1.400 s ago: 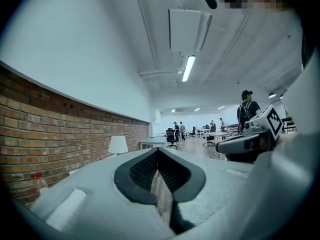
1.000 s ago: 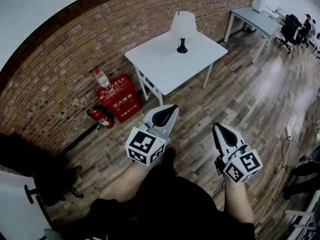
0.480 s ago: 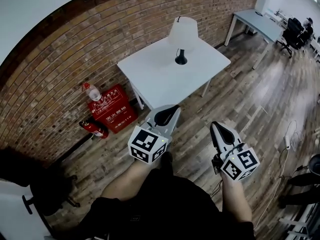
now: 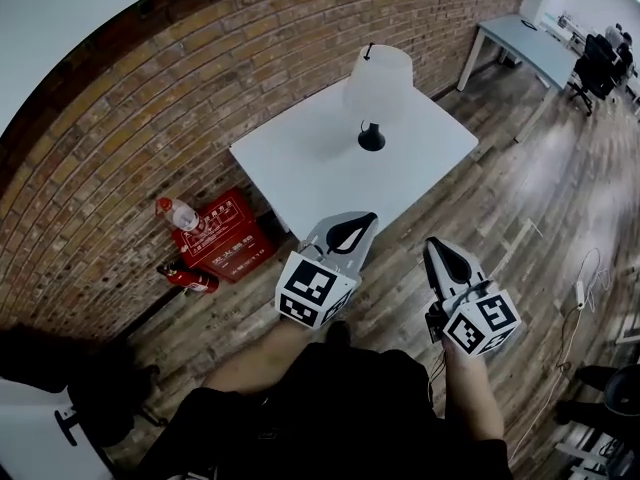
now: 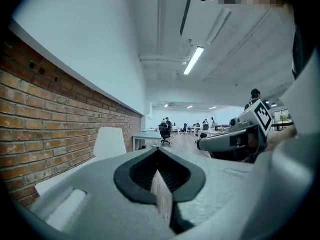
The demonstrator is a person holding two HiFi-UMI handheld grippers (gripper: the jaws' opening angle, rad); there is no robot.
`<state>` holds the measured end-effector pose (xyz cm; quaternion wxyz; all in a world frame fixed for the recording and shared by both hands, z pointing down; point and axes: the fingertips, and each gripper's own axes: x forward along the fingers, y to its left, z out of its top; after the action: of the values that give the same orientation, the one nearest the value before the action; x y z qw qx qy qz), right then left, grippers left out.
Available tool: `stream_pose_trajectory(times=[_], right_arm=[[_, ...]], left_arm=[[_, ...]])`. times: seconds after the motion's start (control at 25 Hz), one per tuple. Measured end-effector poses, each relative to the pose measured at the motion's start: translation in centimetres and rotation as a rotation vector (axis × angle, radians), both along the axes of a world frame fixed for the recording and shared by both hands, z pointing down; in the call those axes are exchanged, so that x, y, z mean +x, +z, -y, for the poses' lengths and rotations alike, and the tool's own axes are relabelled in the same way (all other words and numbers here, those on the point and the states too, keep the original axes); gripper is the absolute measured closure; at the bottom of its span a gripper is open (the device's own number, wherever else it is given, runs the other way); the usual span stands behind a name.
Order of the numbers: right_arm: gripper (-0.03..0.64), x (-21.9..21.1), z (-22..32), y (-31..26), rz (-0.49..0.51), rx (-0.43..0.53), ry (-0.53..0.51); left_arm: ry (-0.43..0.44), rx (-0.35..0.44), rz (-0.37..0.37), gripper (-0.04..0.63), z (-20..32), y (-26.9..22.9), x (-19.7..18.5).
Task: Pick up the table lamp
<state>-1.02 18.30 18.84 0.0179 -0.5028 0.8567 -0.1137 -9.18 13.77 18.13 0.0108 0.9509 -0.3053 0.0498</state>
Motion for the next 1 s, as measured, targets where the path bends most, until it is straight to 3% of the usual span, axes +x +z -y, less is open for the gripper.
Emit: stream_pose_trajectory(times=[0.44, 1.0], right_arm=[[0.607, 1.3, 9.2, 3.0, 0.010, -0.076, -0.049], [0.607, 11.1, 24.1, 5.3, 0.035, -0.085, -0.129]], left_arm=[[-0.059, -0.070, -0.019, 0.588, 10.3, 2.1, 2.3], [-0.217, -0.125, 0.070, 0.588, 22.6, 6.5, 9.7]])
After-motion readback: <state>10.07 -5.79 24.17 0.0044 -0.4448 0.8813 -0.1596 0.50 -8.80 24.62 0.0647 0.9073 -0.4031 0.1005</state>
